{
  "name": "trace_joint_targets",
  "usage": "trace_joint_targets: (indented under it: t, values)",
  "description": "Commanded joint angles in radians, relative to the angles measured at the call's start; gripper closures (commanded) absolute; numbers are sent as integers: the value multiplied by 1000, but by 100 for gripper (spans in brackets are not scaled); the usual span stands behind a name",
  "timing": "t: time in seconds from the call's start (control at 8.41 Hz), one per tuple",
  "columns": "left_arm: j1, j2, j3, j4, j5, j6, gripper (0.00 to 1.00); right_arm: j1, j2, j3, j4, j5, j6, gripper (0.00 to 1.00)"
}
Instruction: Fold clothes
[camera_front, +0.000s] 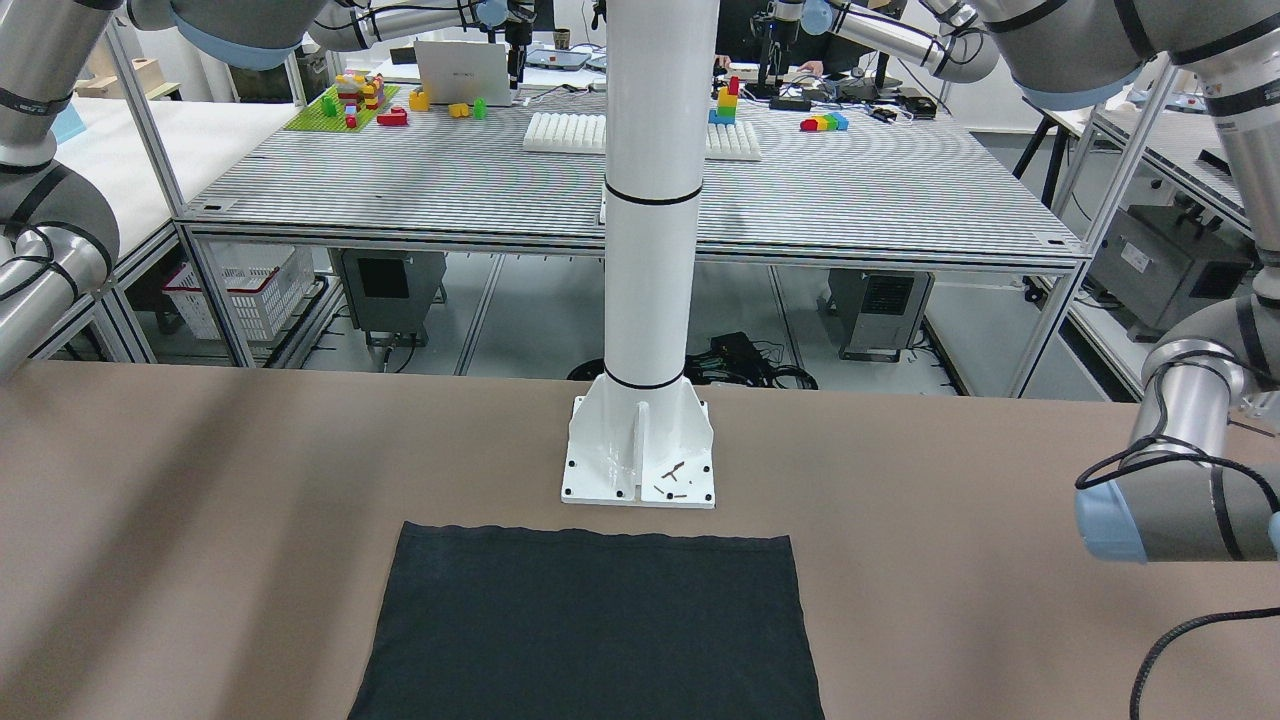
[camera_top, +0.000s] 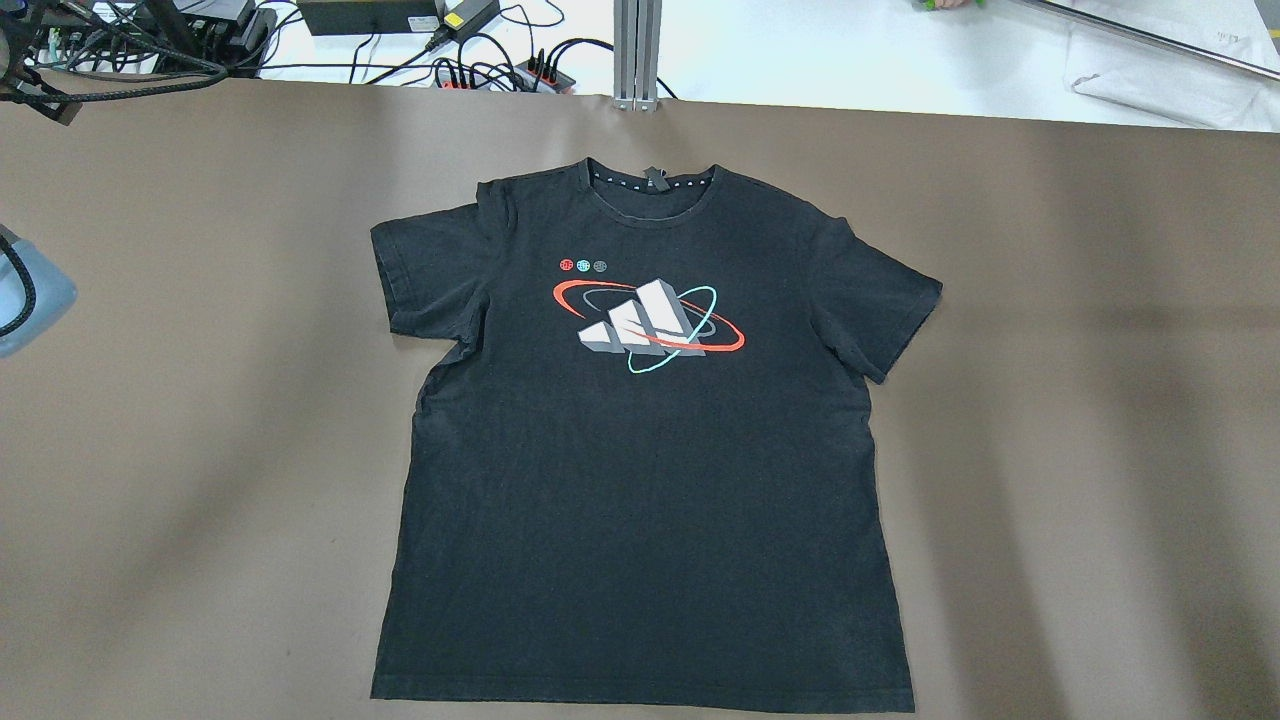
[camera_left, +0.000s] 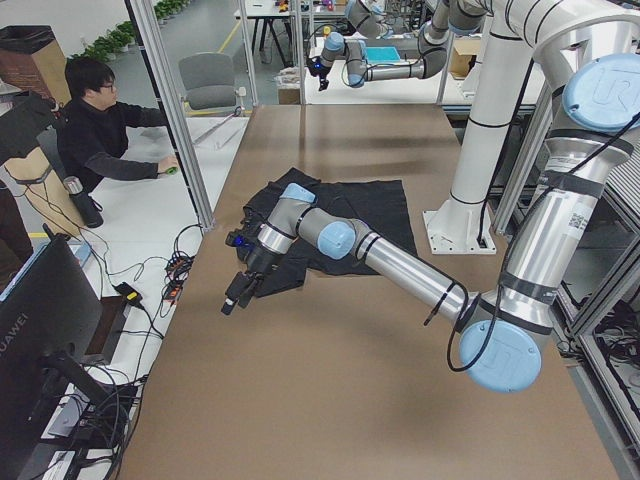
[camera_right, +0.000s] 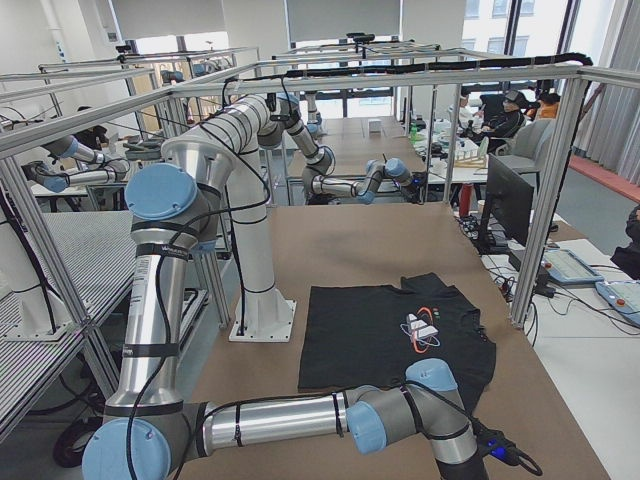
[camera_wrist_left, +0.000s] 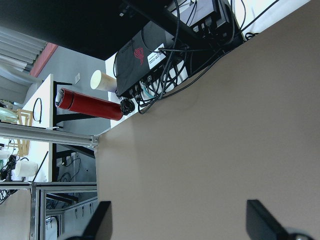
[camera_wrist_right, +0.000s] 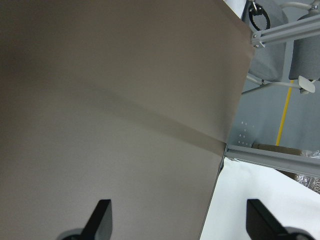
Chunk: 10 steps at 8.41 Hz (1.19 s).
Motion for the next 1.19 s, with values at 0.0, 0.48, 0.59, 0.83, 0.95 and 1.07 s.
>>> trace_joint_targets:
  t: [0.0, 0.48, 0.59, 0.83, 0.95, 1.07]
  values:
    - [0, 13, 14, -1, 0, 3, 6, 0, 0, 16, 0, 1, -1, 6]
    - [-67, 73, 5, 10, 40, 6, 6, -14, 8, 13, -3, 1, -1, 6]
    - [-133, 87, 5, 11, 32, 47, 6, -14, 8, 10, -3, 1, -1, 6]
    - [-213, 91, 14, 31, 21, 116, 6, -17, 8, 6, -3, -2, -1, 6]
    - [-212, 96, 14, 31, 21, 116, 6, -14, 5, 6, -4, -2, -3, 6]
    - [-207, 93, 25, 48, 21, 116, 6, -12, 3, 9, -4, 0, -5, 6]
